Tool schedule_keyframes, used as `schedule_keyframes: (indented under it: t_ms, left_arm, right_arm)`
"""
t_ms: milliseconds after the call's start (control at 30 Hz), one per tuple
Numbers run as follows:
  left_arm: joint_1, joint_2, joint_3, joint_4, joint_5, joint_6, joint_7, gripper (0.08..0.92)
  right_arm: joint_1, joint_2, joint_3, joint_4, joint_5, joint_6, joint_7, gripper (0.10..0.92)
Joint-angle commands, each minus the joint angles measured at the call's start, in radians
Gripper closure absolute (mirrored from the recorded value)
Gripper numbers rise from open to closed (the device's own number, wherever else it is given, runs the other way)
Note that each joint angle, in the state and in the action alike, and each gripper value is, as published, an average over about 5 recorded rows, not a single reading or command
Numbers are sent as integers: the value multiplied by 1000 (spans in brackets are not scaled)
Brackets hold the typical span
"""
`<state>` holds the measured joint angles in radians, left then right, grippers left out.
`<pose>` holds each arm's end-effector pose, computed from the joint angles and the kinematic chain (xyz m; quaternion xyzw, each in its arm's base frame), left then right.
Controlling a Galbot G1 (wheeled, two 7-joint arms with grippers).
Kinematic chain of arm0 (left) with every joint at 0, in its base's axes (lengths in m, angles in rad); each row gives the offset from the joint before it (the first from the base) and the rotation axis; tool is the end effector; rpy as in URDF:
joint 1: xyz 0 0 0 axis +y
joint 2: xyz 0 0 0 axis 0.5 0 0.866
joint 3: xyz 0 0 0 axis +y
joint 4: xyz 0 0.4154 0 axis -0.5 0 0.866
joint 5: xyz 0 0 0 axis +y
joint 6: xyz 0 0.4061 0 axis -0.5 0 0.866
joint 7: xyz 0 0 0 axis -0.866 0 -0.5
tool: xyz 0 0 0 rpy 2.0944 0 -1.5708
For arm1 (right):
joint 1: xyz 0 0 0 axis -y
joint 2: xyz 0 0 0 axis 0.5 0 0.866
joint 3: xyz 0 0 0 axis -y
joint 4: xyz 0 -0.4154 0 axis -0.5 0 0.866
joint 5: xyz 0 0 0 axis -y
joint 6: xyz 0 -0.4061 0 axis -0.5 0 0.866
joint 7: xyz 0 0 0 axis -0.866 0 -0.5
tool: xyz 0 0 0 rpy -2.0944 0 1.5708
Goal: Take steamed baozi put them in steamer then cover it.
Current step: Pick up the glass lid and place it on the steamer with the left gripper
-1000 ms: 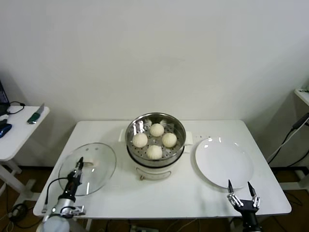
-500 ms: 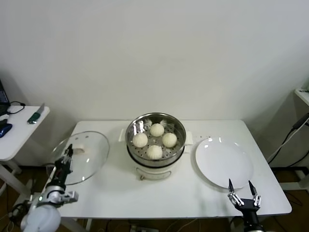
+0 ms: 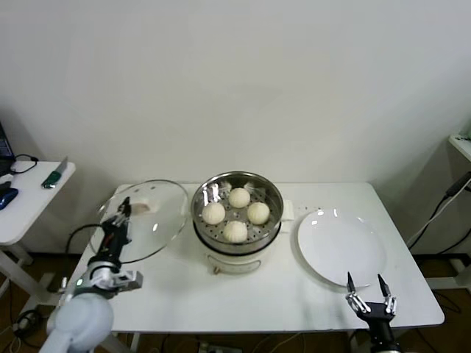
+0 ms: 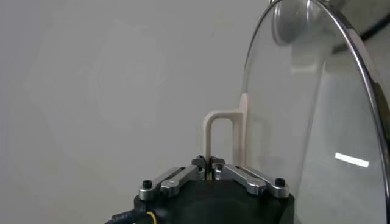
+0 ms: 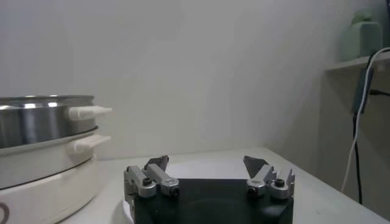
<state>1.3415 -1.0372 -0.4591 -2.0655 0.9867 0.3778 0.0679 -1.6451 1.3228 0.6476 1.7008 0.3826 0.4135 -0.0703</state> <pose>0.2823 0.0934 -0.2981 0.0267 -0.7504 -0.6600 0.0241 0.1392 -0.1373 -0.5055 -0.0293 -0.9988 -0.0367 0.0098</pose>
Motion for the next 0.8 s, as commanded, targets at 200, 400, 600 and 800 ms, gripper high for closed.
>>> schedule_keyframes:
  t_ms: [200, 400, 600, 800]
  left_arm:
    - [-233, -110, 360, -37, 206, 224, 146, 866]
    - [-350, -181, 463, 35, 242, 252, 156, 866]
    - [-414, -257, 529, 83, 274, 273, 174, 866]
    - [-439, -356, 583, 146, 323, 272, 176, 866]
  right_arm:
    - [10, -3, -15, -40, 1, 40, 1, 203]
    - [5, -4, -14, -38, 4, 47, 2, 203]
    - [-4, -12, -4, -35, 22, 53, 2, 203]
    - [-8, -16, 3, -36, 29, 61, 3, 203]
